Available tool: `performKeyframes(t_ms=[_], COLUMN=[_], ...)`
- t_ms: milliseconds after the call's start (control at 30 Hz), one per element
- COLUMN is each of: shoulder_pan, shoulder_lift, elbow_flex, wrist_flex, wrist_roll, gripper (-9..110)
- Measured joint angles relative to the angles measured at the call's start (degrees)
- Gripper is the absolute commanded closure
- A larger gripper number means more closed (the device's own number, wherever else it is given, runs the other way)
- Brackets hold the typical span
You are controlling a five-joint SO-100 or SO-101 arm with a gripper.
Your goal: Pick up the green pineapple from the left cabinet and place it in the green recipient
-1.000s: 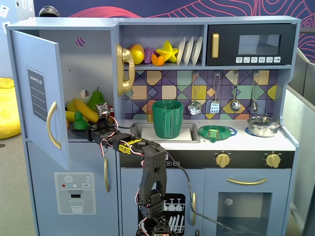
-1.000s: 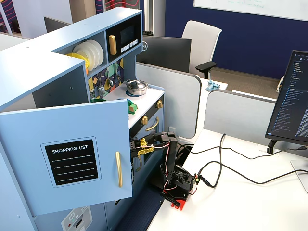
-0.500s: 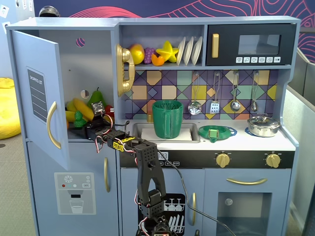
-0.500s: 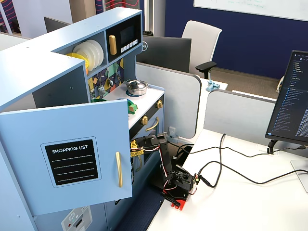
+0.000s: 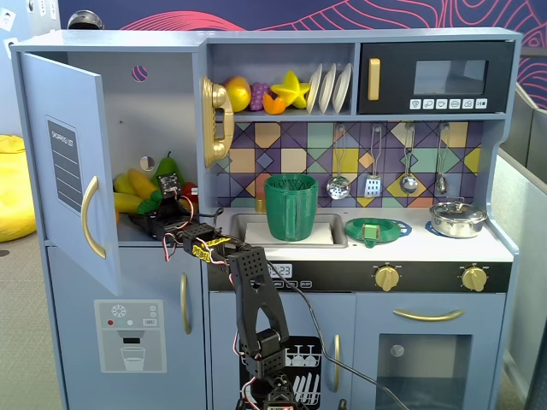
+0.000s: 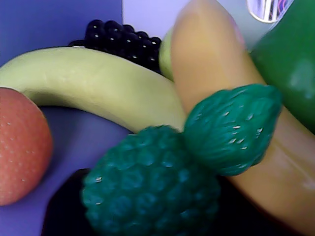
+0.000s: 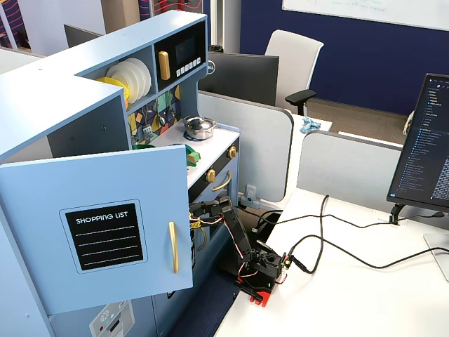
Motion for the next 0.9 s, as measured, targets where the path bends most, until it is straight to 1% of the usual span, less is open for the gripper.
performKeyframes(t_ms=[100,200,400,533,667,900], shoulder_pan=[-1.1,-2.5,-4.7,-4.3,-4.0,-4.4], shoulder_lift=[0.4,4.7,22.3,36.5,50.4,69.5], elbow_flex=[0.5,4.9,16.3,22.7,28.3,30.5], wrist_flex=[-1.1,-1.1,0.5,6.1,14.2,27.4], wrist_roll=[-1.3,-3.2,-8.2,-12.4,-15.9,-20.0], gripper=[101,101,101,101,101,101])
